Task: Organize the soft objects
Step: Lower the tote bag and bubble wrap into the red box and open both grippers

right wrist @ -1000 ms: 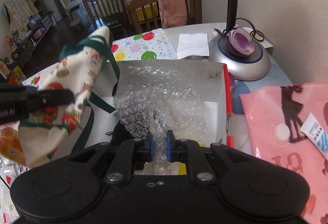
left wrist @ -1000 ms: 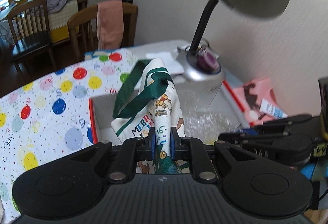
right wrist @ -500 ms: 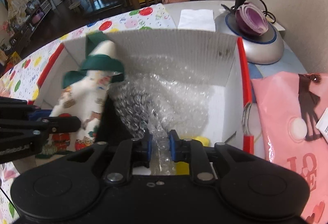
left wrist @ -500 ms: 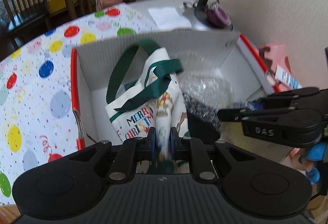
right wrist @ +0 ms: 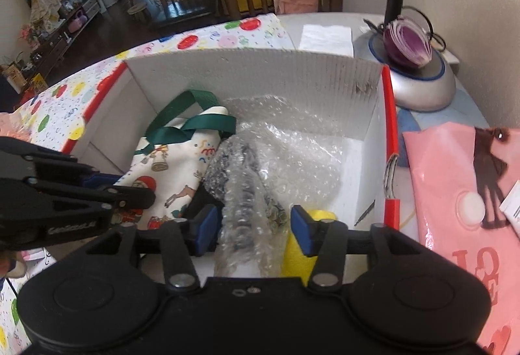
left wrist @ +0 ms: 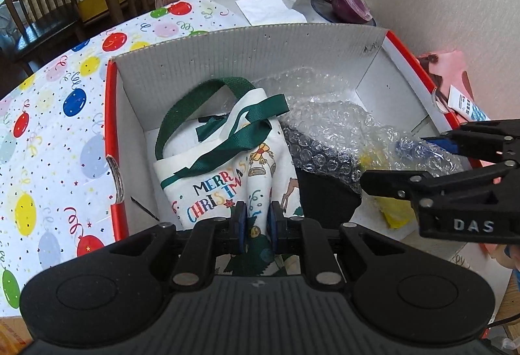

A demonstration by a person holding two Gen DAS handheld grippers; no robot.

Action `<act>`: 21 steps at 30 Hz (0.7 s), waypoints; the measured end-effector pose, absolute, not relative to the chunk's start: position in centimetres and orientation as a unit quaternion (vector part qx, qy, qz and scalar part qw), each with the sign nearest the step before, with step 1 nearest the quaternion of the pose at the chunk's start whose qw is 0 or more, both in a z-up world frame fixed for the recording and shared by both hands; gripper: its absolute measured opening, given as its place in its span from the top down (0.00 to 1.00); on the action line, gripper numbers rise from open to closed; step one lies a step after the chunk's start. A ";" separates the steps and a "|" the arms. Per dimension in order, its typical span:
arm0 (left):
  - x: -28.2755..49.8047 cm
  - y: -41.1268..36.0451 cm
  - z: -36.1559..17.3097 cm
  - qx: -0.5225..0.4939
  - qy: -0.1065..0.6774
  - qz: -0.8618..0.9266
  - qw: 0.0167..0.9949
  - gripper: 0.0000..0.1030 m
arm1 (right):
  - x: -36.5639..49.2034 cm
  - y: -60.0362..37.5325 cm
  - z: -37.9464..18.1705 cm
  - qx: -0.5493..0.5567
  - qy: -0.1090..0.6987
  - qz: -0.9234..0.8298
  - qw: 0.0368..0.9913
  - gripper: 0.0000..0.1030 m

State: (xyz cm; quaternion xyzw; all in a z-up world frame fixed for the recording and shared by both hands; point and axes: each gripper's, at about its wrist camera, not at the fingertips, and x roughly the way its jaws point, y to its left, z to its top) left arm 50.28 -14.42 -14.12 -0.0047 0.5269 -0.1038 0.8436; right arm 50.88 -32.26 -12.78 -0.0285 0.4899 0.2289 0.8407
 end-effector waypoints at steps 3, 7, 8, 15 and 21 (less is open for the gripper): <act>49.9 -14.1 -13.8 -0.014 0.522 -0.100 0.847 0.87 | 50.3 -32.4 -11.9 -0.028 0.474 0.236 0.848 0.40; 49.2 -14.2 -13.0 -0.014 0.509 -0.098 0.855 0.87 | 49.5 -32.5 -10.8 -0.026 0.461 0.245 0.853 0.39; 49.0 -14.3 -12.7 -0.015 0.504 -0.098 0.858 0.87 | 49.3 -32.6 -10.4 -0.026 0.457 0.247 0.854 0.38; 47.2 -14.4 -10.4 -0.019 0.476 -0.102 0.874 0.86 | 47.7 -32.7 -8.1 -0.030 0.429 0.259 0.865 0.32; 44.9 -14.1 -8.1 -0.026 0.450 -0.106 0.886 0.86 | 45.8 -33.0 -6.0 -0.024 0.403 0.264 0.876 0.29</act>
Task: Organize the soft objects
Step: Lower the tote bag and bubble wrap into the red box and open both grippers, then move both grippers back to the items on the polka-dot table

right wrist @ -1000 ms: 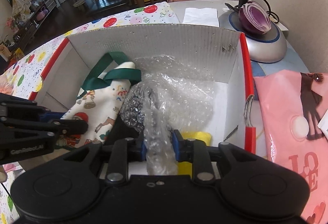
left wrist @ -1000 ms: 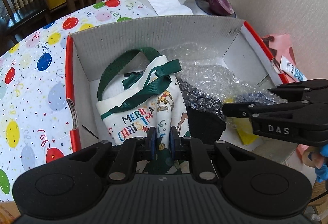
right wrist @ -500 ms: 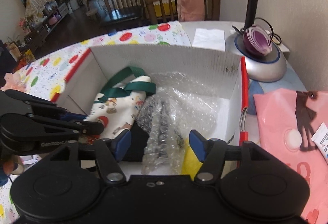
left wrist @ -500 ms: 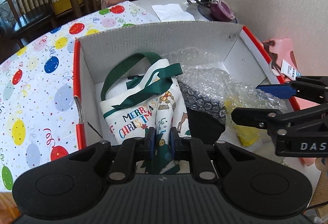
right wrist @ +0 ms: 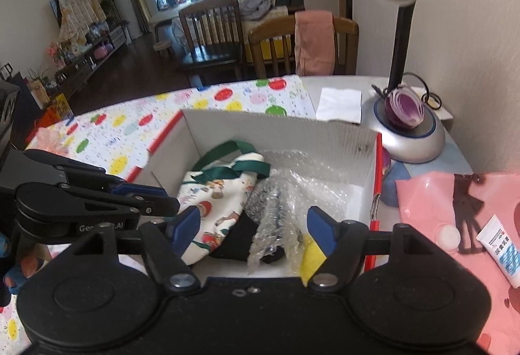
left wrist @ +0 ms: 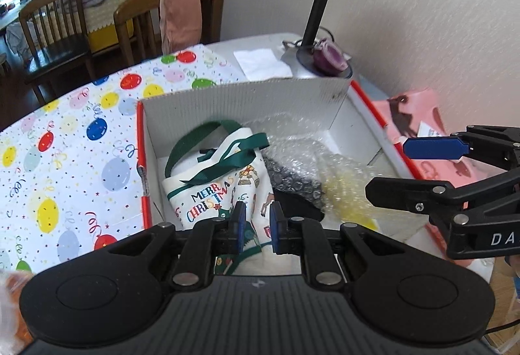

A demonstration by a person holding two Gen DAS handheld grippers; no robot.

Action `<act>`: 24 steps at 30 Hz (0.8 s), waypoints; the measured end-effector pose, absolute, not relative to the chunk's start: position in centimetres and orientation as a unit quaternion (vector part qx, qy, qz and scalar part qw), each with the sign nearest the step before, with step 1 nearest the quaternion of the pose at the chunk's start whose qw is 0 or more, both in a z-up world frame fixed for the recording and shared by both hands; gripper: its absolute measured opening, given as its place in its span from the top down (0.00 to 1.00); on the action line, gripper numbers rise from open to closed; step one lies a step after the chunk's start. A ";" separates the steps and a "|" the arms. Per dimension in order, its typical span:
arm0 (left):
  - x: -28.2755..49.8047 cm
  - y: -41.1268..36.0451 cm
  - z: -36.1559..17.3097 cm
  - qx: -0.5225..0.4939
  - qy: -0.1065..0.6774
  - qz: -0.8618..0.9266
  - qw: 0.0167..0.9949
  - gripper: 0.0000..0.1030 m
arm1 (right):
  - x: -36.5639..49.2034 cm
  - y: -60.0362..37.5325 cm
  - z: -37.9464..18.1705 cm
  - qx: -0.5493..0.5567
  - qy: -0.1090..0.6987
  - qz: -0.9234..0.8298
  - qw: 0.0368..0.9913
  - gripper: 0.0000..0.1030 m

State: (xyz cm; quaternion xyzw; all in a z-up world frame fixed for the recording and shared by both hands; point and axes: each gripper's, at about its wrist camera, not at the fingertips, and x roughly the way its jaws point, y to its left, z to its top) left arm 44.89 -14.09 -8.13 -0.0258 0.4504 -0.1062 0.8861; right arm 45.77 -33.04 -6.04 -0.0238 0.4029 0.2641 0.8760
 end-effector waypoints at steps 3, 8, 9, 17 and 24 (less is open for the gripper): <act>43.3 -13.9 -6.7 -0.024 0.433 -0.119 0.893 0.86 | 44.5 -33.0 -4.9 -0.024 0.385 0.266 0.883 0.27; 40.2 -13.1 -4.6 -0.025 0.400 -0.133 0.906 0.86 | 42.0 -33.0 -3.1 -0.005 0.363 0.265 0.893 0.25; 39.5 -12.8 -4.2 -0.028 0.395 -0.136 0.908 0.86 | 41.4 -33.0 -2.6 -0.002 0.357 0.267 0.895 0.23; 33.5 -9.6 -1.8 -0.026 0.354 -0.140 0.924 0.86 | 36.1 -30.9 -0.3 0.019 0.321 0.279 0.905 0.18; 28.4 -5.0 -0.9 -0.045 0.337 -0.123 0.932 0.86 | 31.3 -27.5 0.9 0.025 0.299 0.301 0.905 0.14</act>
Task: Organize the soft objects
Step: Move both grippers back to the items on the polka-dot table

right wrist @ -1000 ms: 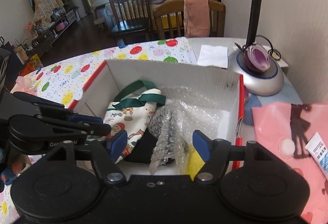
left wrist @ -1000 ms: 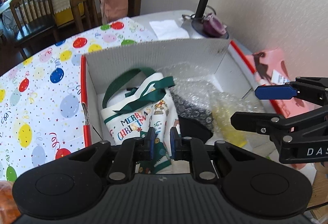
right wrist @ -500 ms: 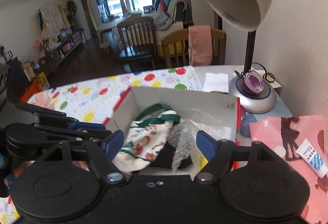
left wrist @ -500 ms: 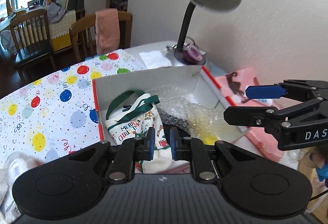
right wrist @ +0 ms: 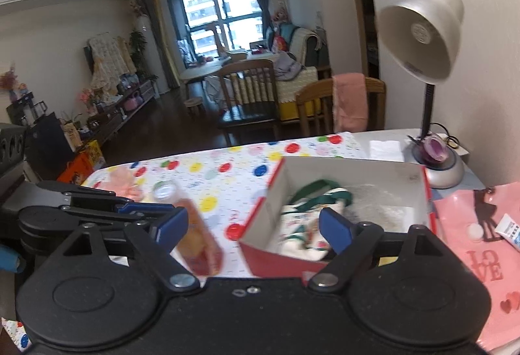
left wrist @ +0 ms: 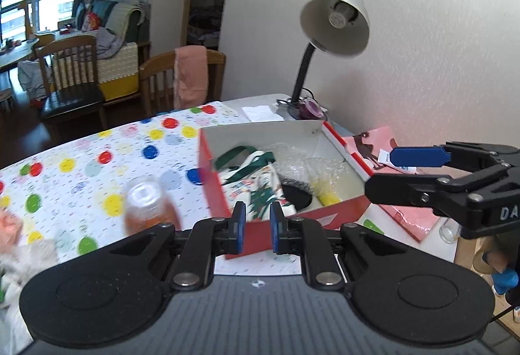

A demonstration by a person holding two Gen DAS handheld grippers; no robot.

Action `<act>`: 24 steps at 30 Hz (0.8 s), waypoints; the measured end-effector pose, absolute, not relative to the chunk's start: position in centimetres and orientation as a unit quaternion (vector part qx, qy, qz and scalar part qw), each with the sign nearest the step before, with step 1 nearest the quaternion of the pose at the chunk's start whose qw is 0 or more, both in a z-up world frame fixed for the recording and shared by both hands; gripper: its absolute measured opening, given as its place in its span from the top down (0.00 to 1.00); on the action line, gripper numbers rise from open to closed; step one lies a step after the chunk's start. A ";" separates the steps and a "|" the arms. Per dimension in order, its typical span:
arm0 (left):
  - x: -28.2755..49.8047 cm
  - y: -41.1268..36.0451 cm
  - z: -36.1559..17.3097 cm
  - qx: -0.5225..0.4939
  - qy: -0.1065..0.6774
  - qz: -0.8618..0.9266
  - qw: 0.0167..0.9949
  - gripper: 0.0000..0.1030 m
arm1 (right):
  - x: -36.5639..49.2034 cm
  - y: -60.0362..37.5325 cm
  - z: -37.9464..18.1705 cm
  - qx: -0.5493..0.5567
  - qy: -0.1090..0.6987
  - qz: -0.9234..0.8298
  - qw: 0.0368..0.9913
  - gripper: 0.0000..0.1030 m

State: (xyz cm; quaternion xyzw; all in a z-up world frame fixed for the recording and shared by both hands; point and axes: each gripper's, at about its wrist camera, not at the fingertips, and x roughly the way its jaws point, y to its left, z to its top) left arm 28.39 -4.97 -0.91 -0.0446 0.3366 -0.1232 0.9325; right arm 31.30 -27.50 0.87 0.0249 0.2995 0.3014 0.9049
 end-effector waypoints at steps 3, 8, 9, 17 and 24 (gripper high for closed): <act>26.4 -2.8 -0.9 -0.055 0.330 -0.116 0.935 0.84 | 29.6 -25.7 1.1 0.024 0.294 0.314 0.902 0.13; 23.2 0.4 -1.3 -0.057 0.318 -0.100 0.941 0.32 | 27.3 -22.4 1.2 0.022 0.294 0.335 0.895 0.12; 22.5 1.0 -1.3 -0.055 0.314 -0.097 0.943 0.30 | 26.9 -21.8 1.1 0.021 0.294 0.339 0.894 0.12; 18.4 5.6 -2.2 -0.028 0.312 -0.090 0.945 0.18 | 25.0 -17.1 0.0 0.005 0.311 0.362 0.879 0.09; 17.6 10.2 -4.0 -0.034 0.337 -0.106 0.935 0.13 | 24.4 -13.5 -1.4 -0.001 0.335 0.380 0.862 0.03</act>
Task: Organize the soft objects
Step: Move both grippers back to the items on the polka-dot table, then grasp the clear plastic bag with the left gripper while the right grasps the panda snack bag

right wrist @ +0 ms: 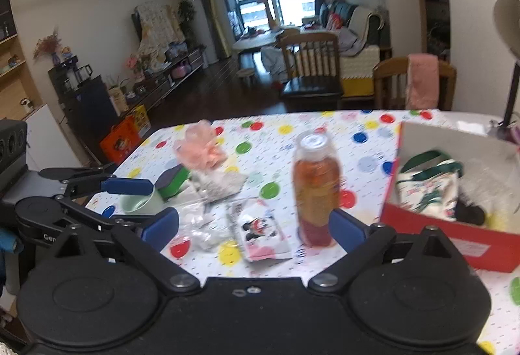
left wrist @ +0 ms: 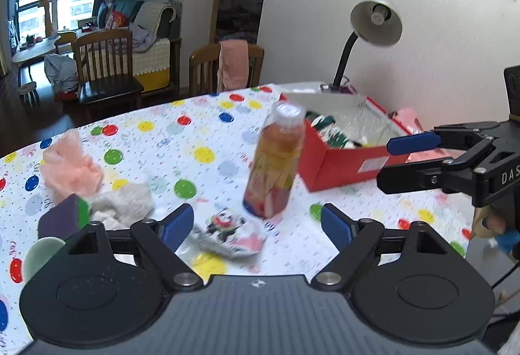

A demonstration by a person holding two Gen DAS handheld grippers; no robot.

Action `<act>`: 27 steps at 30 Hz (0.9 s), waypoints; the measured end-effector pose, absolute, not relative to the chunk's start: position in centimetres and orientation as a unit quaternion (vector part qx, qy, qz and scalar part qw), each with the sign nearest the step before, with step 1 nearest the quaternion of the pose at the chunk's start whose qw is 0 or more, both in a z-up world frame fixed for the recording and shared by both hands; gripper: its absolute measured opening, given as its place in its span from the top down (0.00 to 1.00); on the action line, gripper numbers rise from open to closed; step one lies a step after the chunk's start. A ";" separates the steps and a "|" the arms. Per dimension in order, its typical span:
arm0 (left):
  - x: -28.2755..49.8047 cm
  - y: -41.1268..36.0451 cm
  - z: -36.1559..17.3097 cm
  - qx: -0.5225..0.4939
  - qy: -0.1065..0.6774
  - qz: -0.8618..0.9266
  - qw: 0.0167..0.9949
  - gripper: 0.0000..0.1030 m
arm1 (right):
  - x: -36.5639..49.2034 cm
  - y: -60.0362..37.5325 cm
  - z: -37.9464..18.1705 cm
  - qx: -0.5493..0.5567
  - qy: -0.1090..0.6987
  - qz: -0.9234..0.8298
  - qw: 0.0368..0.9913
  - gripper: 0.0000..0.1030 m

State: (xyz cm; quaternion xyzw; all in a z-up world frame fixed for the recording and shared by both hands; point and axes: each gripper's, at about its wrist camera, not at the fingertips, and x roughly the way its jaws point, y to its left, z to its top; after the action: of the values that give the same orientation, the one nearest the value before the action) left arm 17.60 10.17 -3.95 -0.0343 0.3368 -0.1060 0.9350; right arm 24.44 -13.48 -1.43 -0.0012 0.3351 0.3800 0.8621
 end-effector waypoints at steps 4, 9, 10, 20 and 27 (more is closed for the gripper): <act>17.8 12.0 -5.1 -0.026 0.351 -0.145 0.925 0.00 | 24.7 -12.0 -2.9 -0.001 0.349 0.382 0.856 0.02; 18.6 13.0 -6.6 0.019 0.372 -0.188 0.909 0.00 | 25.4 -9.9 -4.7 -0.017 0.368 0.387 0.845 0.02; 18.9 13.2 -6.8 0.025 0.375 -0.196 0.906 0.00 | 25.5 -9.5 -5.0 -0.023 0.371 0.387 0.844 0.02; 22.8 15.7 -10.8 0.068 0.436 -0.181 0.879 0.00 | 28.4 -6.0 -9.8 -0.050 0.417 0.377 0.826 0.02; 24.1 16.2 -14.0 0.082 0.469 -0.154 0.866 0.00 | 29.9 -4.3 -13.0 -0.048 0.435 0.371 0.819 0.02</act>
State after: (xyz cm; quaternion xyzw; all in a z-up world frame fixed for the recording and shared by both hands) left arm 24.12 16.20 -14.02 0.0817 0.4692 -0.1541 0.8657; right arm 29.90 -4.32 -12.99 -0.0483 0.4353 0.3714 0.8187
